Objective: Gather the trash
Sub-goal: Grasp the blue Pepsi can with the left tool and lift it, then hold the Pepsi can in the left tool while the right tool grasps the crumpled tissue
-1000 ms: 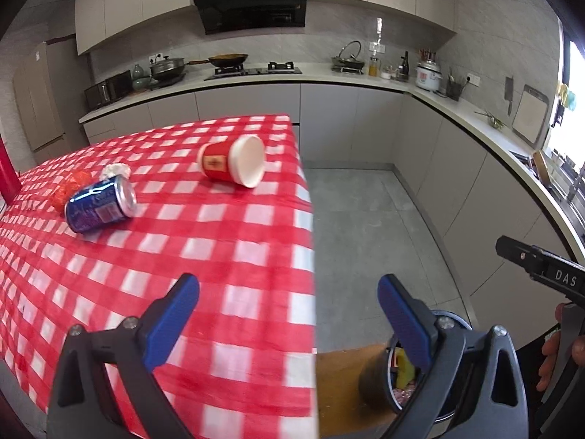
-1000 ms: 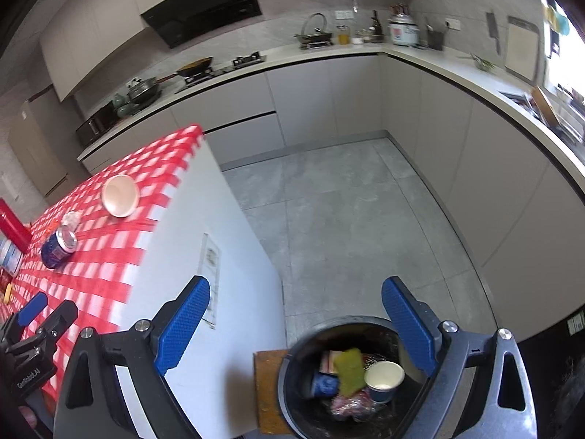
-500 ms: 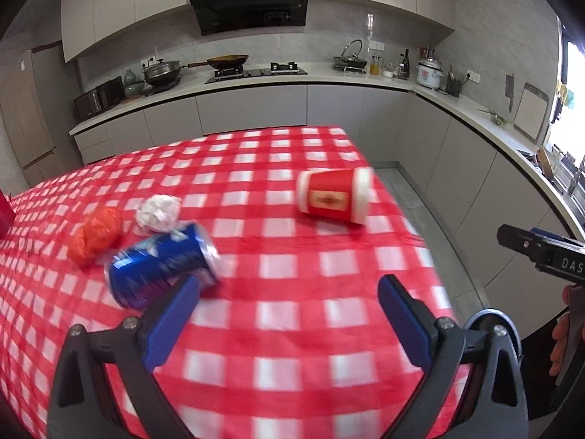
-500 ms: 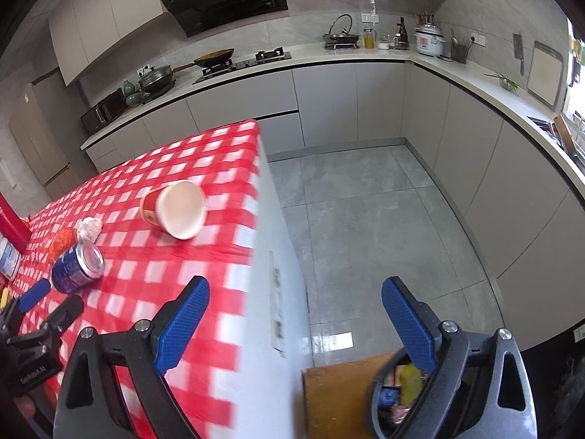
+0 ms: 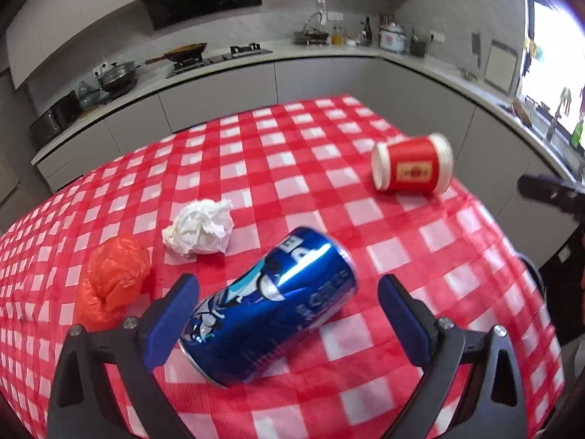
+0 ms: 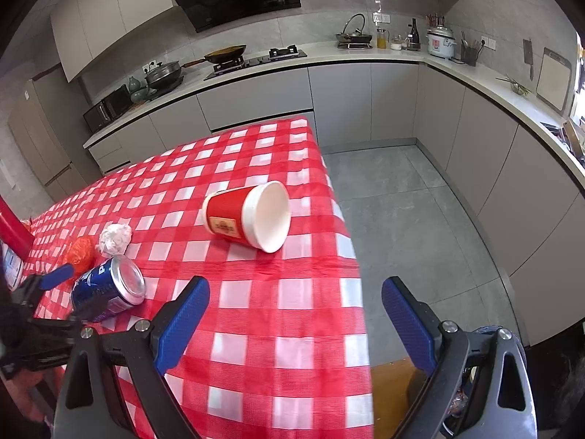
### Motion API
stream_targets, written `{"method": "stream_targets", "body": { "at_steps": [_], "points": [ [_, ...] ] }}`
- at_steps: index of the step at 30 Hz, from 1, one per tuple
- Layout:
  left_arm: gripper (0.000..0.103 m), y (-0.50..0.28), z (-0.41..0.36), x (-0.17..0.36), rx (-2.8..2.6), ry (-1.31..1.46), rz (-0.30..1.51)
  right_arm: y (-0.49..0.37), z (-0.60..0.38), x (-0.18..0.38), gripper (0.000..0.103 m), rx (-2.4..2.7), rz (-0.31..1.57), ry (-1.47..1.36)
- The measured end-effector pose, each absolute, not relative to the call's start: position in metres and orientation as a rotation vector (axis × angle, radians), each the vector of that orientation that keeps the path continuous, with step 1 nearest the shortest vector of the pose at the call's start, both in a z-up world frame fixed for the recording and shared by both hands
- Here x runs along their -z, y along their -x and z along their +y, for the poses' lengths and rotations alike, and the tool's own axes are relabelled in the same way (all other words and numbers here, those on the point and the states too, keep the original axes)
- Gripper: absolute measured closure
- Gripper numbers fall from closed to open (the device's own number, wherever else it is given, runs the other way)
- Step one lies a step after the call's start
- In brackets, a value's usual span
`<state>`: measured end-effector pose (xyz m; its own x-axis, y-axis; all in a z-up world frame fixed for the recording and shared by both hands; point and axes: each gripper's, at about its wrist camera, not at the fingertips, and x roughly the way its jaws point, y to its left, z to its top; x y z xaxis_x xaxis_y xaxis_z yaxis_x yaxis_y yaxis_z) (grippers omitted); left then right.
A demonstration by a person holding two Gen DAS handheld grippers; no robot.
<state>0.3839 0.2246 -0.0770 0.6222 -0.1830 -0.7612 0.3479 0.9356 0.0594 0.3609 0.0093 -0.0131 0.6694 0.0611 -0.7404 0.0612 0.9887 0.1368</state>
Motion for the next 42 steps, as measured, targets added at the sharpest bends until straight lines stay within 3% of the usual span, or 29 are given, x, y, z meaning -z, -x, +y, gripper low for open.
{"method": "stream_targets", "body": {
  "at_steps": [5, 8, 9, 17, 25, 35, 42],
  "points": [
    [0.011, -0.399, 0.235, 0.098, 0.306, -0.155, 0.891, -0.361, 0.021, 0.024, 0.006, 0.013, 0.862, -0.149],
    [0.027, -0.399, 0.240, 0.096, 0.315, -0.082, 0.897, -0.362, 0.023, 0.028, 0.006, 0.023, 0.872, -0.151],
    [0.038, -0.398, 0.239, 0.096, 0.328, -0.070, 0.896, -0.363, 0.023, 0.029, 0.006, 0.024, 0.874, -0.153],
    [0.036, -0.400, 0.234, 0.102, 0.316, -0.054, 0.894, -0.368, 0.037, 0.030, 0.006, 0.014, 0.875, -0.147],
    [0.040, -0.392, 0.284, 0.090, 0.189, 0.031, 0.826, -0.384, 0.064, 0.033, 0.007, -0.033, 0.883, -0.134],
    [0.040, -0.376, 0.354, 0.070, 0.077, 0.068, 0.741, -0.422, 0.170, 0.037, 0.006, -0.201, 0.891, -0.069],
    [0.040, -0.386, 0.403, 0.085, -0.040, 0.119, 0.766, -0.460, 0.249, 0.044, 0.007, -0.292, 0.893, 0.009]
  ]
}}
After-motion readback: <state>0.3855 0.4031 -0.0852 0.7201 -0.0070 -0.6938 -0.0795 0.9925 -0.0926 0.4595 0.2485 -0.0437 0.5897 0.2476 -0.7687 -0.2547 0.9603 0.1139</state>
